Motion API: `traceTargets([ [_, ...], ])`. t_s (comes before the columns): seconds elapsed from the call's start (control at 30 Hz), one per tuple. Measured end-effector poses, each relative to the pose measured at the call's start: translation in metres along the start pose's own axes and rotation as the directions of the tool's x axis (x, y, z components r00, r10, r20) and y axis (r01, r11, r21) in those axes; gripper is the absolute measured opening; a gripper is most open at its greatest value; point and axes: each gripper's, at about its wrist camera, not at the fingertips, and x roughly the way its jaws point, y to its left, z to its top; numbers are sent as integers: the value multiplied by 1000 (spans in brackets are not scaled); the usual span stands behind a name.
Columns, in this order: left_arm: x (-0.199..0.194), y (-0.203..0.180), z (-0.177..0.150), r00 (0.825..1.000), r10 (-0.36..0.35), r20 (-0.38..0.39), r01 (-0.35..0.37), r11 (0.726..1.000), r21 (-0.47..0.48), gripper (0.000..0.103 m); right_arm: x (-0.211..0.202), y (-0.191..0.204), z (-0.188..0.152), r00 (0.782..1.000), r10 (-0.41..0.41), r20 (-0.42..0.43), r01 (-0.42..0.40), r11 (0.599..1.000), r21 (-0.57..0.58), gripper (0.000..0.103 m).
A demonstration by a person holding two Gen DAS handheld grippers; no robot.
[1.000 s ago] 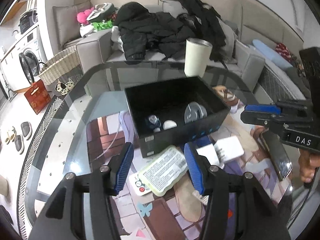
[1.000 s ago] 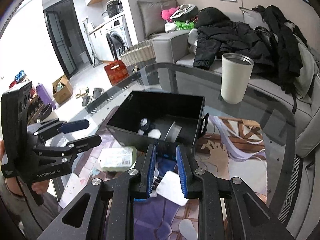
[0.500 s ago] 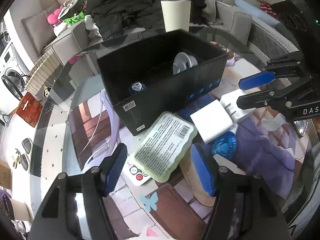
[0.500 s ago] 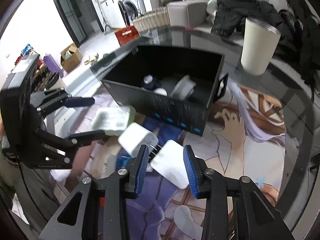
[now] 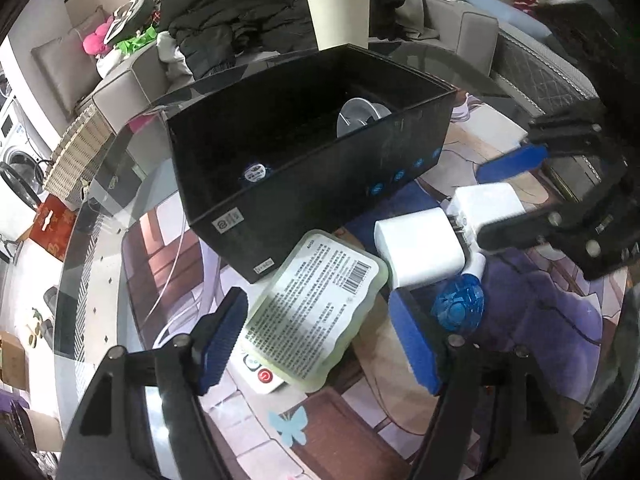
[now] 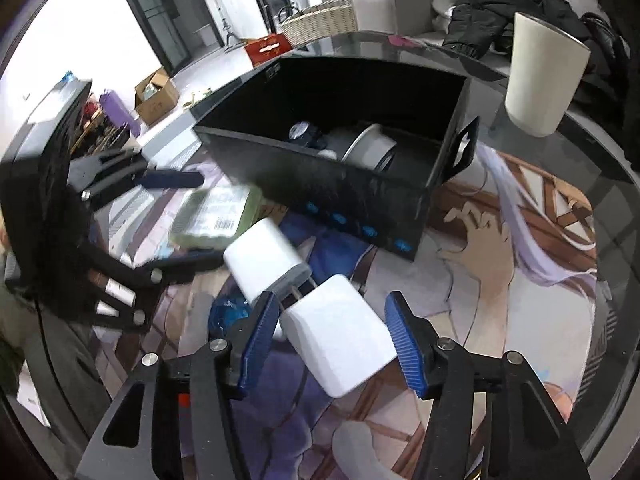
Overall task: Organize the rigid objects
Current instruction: 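Grasp the white square charger with the right tool while the left grasps the green barcode card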
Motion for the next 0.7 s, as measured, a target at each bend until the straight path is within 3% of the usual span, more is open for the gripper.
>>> traceTargets([
  [0.23,-11,3,-7,1000,0,-6,-1,997,-75,52,1,10,-20,999,17,-45,-16,1000,20,57],
  [0.3,-21,-2,-11,1000,-25,3,25,996,-86,14,3,18,-28,998,4,-62,-4,1000,10,57],
  [0.43,-26,-18,-21,998,-50,-30,48,997,-64,14,1,24,-37,999,-18,-50,20,999,38,57],
  [0.53,-29,-27,-20,1000,23,3,-23,1000,-16,23,1,24,-38,999,-32,-39,35,997,65,57],
  [0.6,-28,-25,-17,995,92,32,-92,996,3,62,3,25,-36,999,-43,-33,45,996,75,57],
  [0.7,-22,-17,-11,991,123,44,-123,992,-3,73,5,27,-31,998,-45,-32,47,996,70,57],
])
